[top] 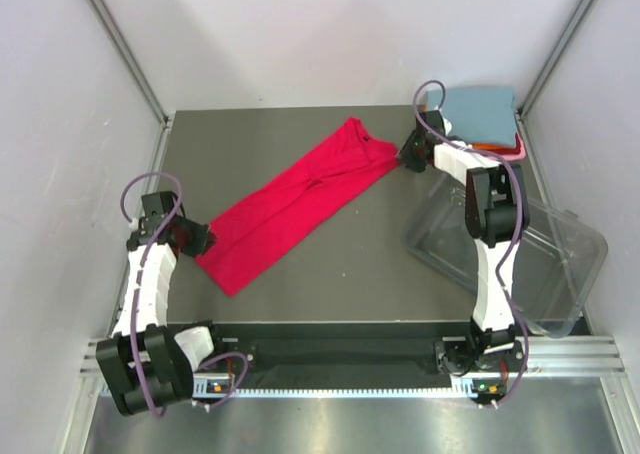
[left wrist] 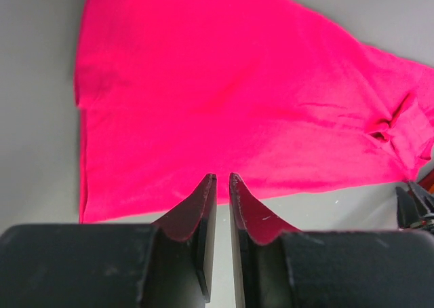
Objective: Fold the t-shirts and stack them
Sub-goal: Fold the tshirt
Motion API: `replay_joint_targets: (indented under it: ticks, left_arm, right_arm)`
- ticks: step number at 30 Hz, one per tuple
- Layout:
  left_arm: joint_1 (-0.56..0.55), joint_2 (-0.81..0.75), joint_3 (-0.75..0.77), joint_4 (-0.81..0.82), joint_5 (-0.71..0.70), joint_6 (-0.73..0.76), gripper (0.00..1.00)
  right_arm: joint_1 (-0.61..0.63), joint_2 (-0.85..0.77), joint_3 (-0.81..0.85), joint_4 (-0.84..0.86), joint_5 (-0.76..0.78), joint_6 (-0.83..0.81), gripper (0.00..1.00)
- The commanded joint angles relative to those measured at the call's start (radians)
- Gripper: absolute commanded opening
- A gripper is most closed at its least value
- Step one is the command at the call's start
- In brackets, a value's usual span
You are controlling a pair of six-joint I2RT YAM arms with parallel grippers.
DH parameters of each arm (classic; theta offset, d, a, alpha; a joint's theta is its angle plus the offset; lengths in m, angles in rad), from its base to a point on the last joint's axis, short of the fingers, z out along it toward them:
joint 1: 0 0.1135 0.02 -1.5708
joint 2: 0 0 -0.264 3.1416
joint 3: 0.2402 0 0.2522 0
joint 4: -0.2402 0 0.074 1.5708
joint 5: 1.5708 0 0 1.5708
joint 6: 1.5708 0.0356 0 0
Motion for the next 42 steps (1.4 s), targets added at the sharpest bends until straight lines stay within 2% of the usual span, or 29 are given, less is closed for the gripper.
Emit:
replay_joint_targets:
  ticks: [1,5,12,14,23,34,38,42]
  left_arm:
    - [-0.006,0.033,0.065,0.092,0.010,0.081,0.19]
    - [-0.005,0.102,0.107,0.130,0.058,0.173,0.21]
    - [-0.006,0.230,0.228,0.113,0.035,0.272,0.20]
    - [-0.006,0.242,0.253,0.115,0.032,0.288,0.20]
    - [-0.006,0.306,0.267,0.142,0.062,0.368,0.21]
    - [-0.018,0.420,0.300,0.164,0.194,0.457,0.20]
    - [-0.011,0.495,0.305,0.098,0.046,0.502,0.23]
    - [-0.008,0.541,0.299,0.109,-0.016,0.522,0.29]
  right_arm:
    - [-0.001,0.020,0.067,-0.008,0.018,-0.019,0.38]
    - [0.005,0.049,0.102,-0.035,0.055,-0.033,0.32]
    - [0.005,0.112,0.190,-0.057,0.066,-0.040,0.05]
    - [0.008,0.123,0.204,-0.061,0.072,-0.042,0.00]
    - [0.005,0.158,0.274,-0.054,0.124,-0.062,0.00]
    - [-0.018,0.313,0.567,-0.112,0.164,-0.067,0.00]
    - [-0.040,0.350,0.632,-0.114,0.162,-0.056,0.00]
    - [-0.061,0.349,0.633,-0.098,0.135,-0.050,0.00]
